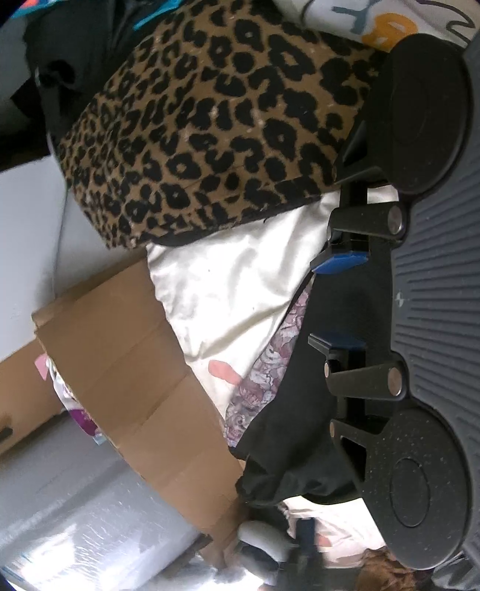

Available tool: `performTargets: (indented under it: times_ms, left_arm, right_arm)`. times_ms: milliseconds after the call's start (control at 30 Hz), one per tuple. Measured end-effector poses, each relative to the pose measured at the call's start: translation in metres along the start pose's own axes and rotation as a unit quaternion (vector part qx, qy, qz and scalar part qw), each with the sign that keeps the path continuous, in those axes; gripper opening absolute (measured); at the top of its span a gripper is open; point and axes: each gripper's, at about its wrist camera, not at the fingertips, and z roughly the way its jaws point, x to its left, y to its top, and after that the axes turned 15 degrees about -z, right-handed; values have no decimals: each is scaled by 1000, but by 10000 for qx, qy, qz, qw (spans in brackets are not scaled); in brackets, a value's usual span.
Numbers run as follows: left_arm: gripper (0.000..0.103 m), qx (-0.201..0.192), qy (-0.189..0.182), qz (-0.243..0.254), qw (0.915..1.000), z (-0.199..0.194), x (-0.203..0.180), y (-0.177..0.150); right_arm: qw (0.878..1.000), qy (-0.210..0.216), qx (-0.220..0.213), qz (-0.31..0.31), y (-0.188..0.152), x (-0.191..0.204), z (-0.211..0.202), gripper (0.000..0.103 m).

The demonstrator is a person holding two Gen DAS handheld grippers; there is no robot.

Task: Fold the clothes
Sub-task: 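Carry the black shorts with the left gripper and lower them onto the duvet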

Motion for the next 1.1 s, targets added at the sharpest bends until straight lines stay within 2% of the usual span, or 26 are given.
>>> performTargets:
  times_ms: [233,467,633,933,1100]
  left_arm:
    - [29,-178,366,-2,9992,26,-7,34]
    - [28,-109,430,-302,9986,52,-8,60]
    - [28,-107,814,-55,9966,60,-18,80]
    - [28,-95,1299,-55,9915,75,-31,111]
    - [21,54,1533,-237,9879,90,-28,116]
  right_arm:
    - [9996,47,74,-281,7,10,16,42]
    - [9987,149,24,-487,19,17,32,42]
    - [9984,317,108,-445,31,20,45,42]
    - [9966,371,82,-731,41,27,62,42]
    - [9955,383,146,-854,42,28,74,42]
